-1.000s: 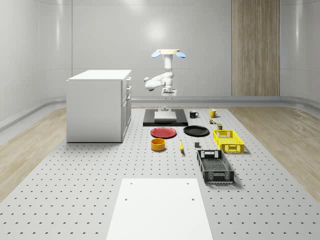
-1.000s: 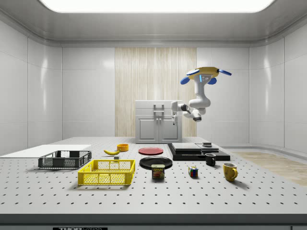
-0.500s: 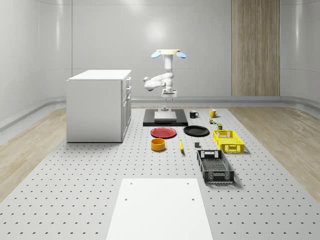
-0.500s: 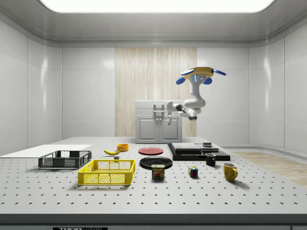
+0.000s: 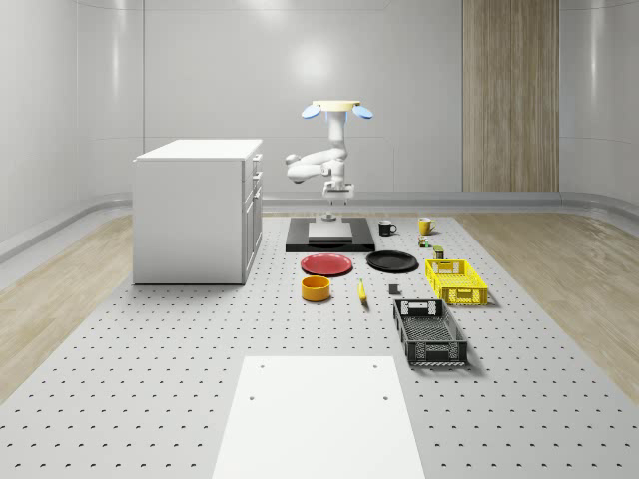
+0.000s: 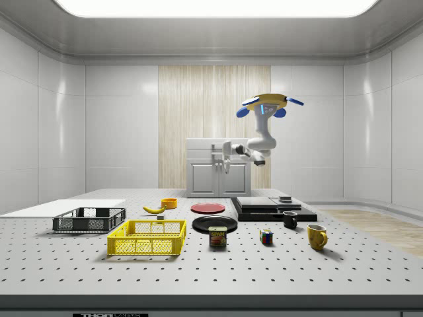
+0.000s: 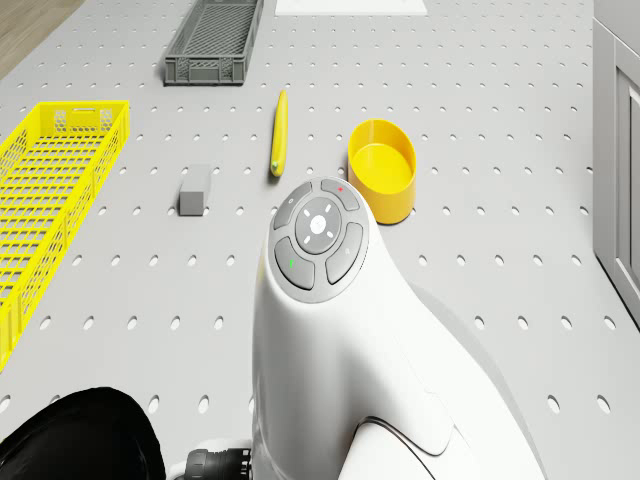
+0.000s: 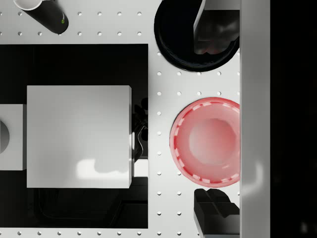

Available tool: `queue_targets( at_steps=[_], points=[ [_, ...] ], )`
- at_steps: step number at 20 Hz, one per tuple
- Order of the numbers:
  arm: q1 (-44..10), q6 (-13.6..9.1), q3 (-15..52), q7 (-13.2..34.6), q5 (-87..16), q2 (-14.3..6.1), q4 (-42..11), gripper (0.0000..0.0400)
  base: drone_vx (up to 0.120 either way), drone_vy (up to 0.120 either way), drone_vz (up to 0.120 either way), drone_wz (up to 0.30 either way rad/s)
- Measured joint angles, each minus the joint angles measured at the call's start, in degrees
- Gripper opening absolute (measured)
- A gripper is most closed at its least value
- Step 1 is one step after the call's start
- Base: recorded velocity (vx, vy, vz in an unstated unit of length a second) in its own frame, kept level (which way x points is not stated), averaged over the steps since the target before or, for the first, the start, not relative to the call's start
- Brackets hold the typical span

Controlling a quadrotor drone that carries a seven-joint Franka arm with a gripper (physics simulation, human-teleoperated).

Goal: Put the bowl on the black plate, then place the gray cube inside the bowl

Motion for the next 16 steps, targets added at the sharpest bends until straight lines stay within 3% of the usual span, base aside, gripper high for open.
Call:
queue_targets(
  at_steps=[4,8,12,16],
  points=[
    [-0.2,0.8,0.2,0.2,0.4,-0.9,0.1,0.0400,0.120,-0.010,-0.120,0.000],
    [-0.5,1.6,0.4,0.4,0.8,-1.7,0.1,0.0400,0.120,-0.110,-0.120,0.000],
    [-0.7,2.4,0.6,0.6,1.2,-2.5,0.2,0.0400,0.120,0.000,-0.120,0.000],
    [-0.9,3.1,0.8,0.8,1.5,-3.3,0.2,0.0400,0.120,0.000,-0.010,0.000]
  ],
)
